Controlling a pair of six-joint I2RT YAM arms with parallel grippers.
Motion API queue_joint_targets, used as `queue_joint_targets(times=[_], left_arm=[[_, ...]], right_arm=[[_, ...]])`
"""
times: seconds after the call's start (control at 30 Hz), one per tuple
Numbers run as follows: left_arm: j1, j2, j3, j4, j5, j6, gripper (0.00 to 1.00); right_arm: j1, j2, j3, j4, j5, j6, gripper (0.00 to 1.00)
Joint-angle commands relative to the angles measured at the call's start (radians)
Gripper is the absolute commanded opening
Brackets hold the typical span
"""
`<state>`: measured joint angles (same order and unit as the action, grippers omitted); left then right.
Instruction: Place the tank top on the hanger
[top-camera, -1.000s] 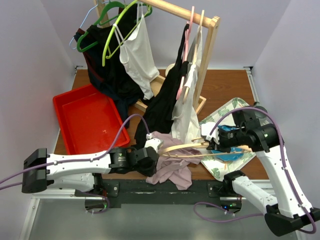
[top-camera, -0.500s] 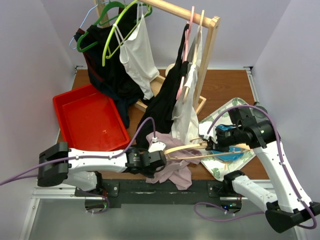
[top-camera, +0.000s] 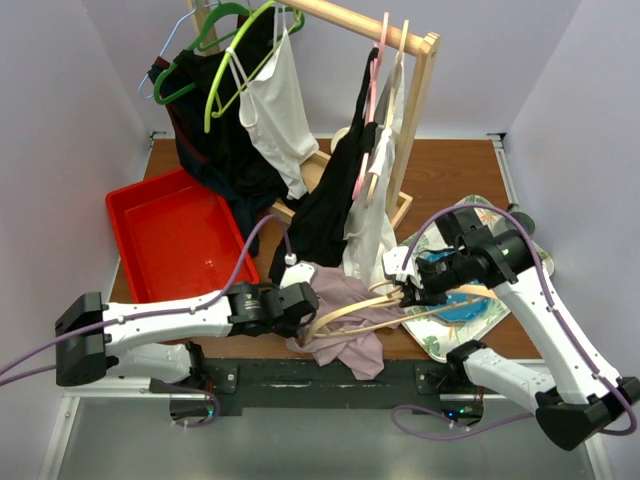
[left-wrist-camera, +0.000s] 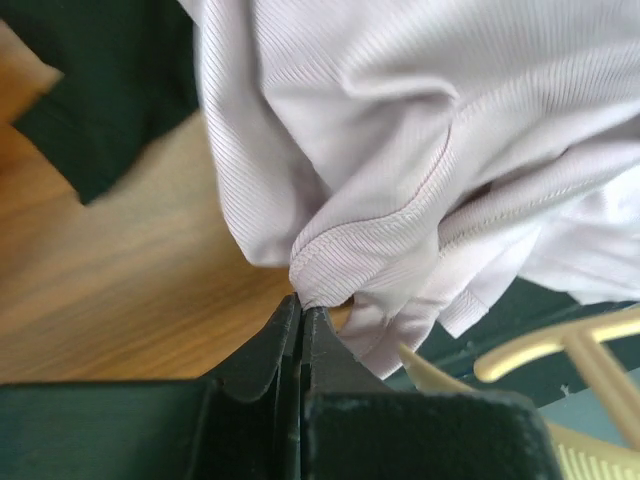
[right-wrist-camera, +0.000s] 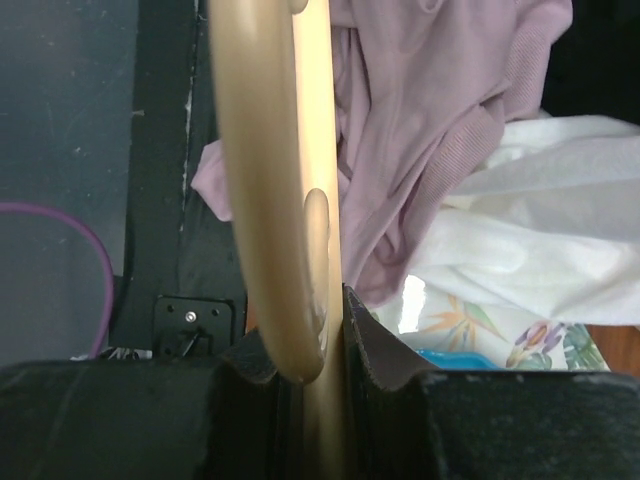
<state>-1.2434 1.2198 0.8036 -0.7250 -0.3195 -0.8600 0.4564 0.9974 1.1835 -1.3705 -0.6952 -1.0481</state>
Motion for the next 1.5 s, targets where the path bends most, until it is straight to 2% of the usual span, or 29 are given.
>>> queue_joint_targets(times=[0.0, 0.2, 0.43, 0.53, 0.8, 1.03, 1.13, 1.17, 1.27, 1.37, 1.47], left_arm=[[0.039, -0.055, 0.029, 0.022, 0.019, 0.045, 0.0], [0.045, -0.071, 0.077, 0.039, 0.097, 0.067, 0.0], [0.061, -0.105, 0.115, 0.047, 0.135, 0.067, 0.0], [0.085, -0.115, 0.147, 0.047, 0.12, 0.067, 0.0], [0.163, -0.197, 0.154, 0.133, 0.191, 0.035, 0.0], [0.219, -0.241, 0.175, 0.219, 0.267, 0.006, 0.05], [0.231, -0.25, 0.192, 0.251, 0.315, 0.024, 0.28], [0.233, -0.249, 0.207, 0.256, 0.35, 0.039, 0.46], [0.237, -0.25, 0.268, 0.228, 0.416, 0.152, 0.7], [0.239, -0.263, 0.372, 0.116, 0.404, 0.329, 0.8], [0.239, -0.307, 0.428, 0.029, 0.372, 0.516, 0.84]], right_arm=[[0.016, 0.017, 0.044, -0.122, -0.038, -0.006, 0.0], [0.016, 0.007, 0.016, 0.085, 0.031, 0.163, 0.0], [0.042, 0.035, -0.044, 0.145, -0.015, 0.186, 0.0], [0.09, 0.032, -0.076, 0.236, 0.005, 0.238, 0.0], [0.142, 0.041, -0.124, 0.477, 0.056, 0.463, 0.0], [0.159, 0.076, -0.15, 0.597, -0.062, 0.543, 0.0], [0.157, 0.072, -0.157, 0.619, -0.113, 0.546, 0.0], [0.157, 0.073, -0.159, 0.619, -0.139, 0.539, 0.0], [0.159, 0.066, -0.154, 0.608, -0.185, 0.508, 0.0], [0.156, 0.055, -0.151, 0.582, -0.245, 0.473, 0.0], [0.153, 0.044, -0.153, 0.559, -0.271, 0.441, 0.0]])
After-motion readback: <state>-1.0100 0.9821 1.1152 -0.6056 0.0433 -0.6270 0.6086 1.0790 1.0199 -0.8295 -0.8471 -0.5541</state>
